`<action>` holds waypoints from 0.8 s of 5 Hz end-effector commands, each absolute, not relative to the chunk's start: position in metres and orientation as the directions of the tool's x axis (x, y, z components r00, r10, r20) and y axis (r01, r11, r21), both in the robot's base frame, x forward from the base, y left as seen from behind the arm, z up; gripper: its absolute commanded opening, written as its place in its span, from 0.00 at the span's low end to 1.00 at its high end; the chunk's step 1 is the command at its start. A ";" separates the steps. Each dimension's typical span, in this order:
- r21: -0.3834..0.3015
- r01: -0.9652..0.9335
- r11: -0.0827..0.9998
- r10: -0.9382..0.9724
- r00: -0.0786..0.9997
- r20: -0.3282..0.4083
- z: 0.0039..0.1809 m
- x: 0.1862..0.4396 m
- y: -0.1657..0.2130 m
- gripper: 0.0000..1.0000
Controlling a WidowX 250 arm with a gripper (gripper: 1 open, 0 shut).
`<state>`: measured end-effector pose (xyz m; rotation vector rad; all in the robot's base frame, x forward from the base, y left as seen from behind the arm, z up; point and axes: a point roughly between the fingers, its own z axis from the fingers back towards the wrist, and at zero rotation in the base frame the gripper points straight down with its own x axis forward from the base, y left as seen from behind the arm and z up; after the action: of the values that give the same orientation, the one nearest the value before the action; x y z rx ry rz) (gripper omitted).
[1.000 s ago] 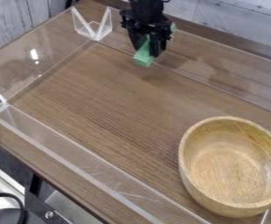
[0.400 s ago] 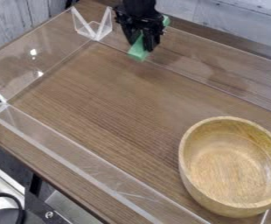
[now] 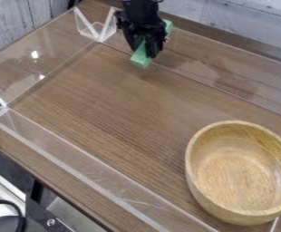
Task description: Put the green block in the brown bowl
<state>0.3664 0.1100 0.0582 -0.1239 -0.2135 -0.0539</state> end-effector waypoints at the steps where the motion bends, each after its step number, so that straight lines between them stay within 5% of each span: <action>1: -0.070 0.080 0.994 -0.055 0.948 0.313 0.091 0.375 0.116 0.00; 2: -0.071 0.085 0.994 -0.059 0.948 0.314 0.087 0.375 0.116 0.00; 4: -0.081 0.091 0.993 -0.057 0.936 0.347 0.118 0.375 0.115 0.00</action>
<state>0.3666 0.1079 0.0803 -0.1406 -0.2506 -0.0717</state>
